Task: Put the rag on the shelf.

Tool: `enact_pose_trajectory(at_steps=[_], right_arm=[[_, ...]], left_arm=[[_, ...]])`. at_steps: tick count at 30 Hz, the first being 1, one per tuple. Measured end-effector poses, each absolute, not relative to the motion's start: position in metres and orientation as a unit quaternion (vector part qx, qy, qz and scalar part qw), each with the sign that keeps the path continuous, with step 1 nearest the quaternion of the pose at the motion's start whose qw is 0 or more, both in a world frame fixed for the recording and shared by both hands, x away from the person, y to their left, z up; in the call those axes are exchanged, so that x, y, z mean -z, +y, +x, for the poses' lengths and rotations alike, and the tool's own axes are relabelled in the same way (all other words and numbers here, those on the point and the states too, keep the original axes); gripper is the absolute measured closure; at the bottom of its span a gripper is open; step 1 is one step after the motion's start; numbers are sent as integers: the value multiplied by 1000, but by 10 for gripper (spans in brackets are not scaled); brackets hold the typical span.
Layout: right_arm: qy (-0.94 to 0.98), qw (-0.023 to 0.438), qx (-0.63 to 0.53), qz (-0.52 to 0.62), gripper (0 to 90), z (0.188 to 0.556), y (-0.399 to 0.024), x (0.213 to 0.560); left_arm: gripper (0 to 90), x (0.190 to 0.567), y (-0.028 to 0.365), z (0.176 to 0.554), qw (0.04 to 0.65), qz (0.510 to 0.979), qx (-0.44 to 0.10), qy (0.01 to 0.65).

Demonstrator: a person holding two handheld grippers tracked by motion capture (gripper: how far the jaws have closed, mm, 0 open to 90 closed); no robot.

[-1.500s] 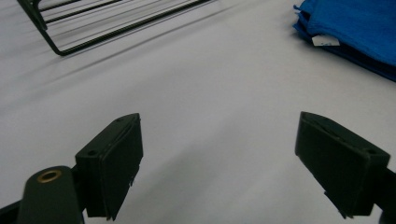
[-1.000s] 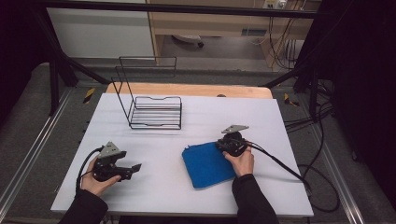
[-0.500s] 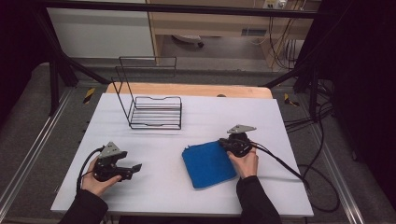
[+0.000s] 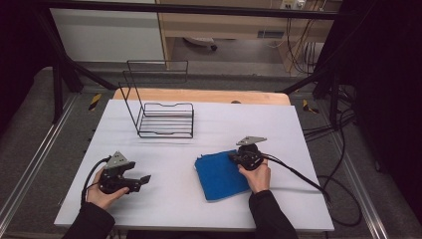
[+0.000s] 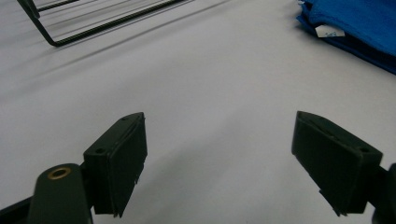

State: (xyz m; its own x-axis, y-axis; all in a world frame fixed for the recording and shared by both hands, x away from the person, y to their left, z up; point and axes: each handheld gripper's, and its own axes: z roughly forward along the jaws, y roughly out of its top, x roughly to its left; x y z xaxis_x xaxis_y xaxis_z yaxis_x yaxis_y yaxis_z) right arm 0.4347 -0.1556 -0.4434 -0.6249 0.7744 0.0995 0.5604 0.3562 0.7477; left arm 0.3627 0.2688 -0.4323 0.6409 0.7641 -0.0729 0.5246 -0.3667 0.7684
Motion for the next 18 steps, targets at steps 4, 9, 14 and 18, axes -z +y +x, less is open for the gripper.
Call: enact_pose_trajectory(at_steps=[4,9,14,18], right_arm=[[799,158,-400,420,900,434,-161,438],[794,163,-397,430,899,434,-165,441],[811,155,-385,413,735,434,-161,449],[800,164,-405,412,580,423,-172,431]], left_arm=[[185,432,269,362,400,812,-150,397],[185,433,269,363,400,813,-149,396],[185,426,263,365,405,812,-147,395],[186,411,249,370,409,817,-150,378]])
